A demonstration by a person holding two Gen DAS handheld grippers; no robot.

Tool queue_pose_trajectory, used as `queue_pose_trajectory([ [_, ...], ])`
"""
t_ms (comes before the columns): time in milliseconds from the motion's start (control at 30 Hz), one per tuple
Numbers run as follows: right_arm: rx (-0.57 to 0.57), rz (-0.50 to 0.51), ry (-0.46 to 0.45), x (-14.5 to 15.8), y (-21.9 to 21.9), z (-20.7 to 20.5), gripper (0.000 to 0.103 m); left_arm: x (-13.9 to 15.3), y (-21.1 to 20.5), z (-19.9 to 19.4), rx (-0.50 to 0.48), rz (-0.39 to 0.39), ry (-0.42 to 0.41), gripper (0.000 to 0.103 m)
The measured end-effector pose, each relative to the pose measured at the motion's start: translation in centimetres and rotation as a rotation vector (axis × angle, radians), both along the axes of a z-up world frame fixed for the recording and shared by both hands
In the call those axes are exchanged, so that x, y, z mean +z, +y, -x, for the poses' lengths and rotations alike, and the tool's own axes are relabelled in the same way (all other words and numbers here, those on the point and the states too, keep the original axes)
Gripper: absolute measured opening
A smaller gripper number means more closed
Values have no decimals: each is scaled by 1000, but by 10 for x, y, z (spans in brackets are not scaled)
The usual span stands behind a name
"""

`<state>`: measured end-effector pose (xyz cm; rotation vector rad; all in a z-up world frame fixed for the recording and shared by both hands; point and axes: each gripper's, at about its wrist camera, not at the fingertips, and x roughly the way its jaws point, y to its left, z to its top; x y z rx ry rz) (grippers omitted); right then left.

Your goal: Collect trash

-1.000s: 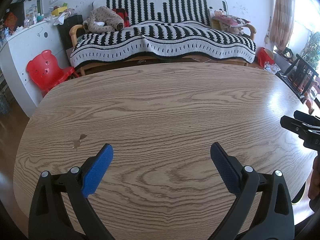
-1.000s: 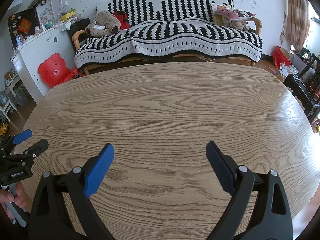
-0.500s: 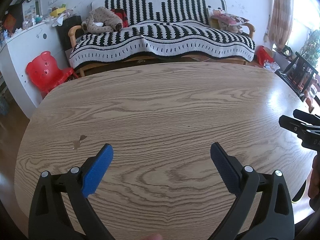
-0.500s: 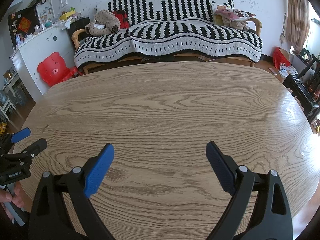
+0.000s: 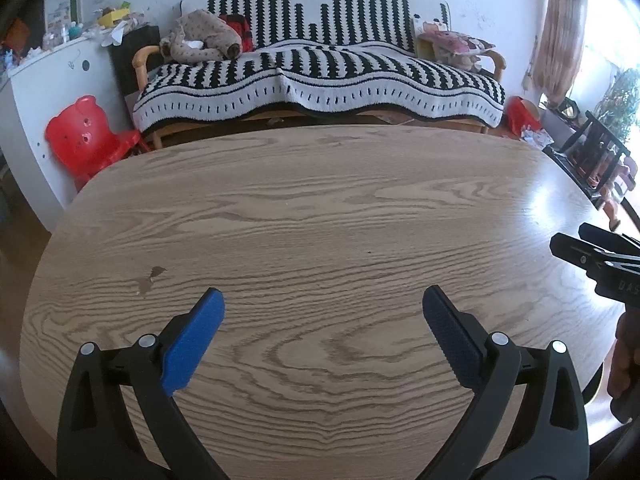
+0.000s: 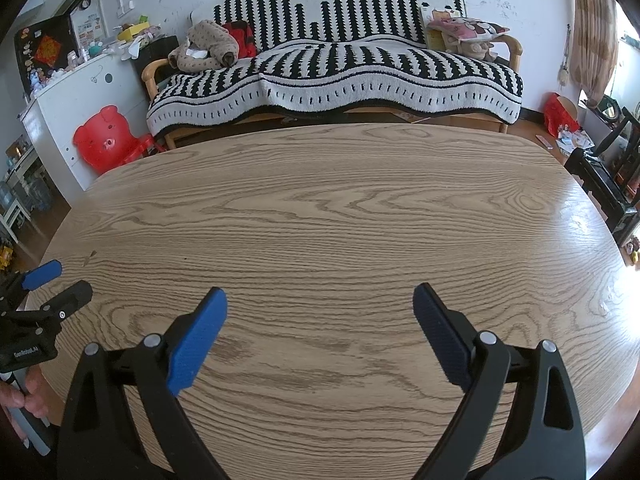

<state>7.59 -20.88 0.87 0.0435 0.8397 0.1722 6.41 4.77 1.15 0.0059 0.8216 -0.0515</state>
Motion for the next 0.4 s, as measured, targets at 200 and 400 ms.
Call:
queue_pose_trajectory([
  [200, 1, 2, 1, 0, -2, 0, 91, 0, -3, -2, 4, -33, -5, 96],
  [400, -7, 9, 8, -3, -9, -5, 94, -8, 0, -9, -13, -33, 17, 96],
])
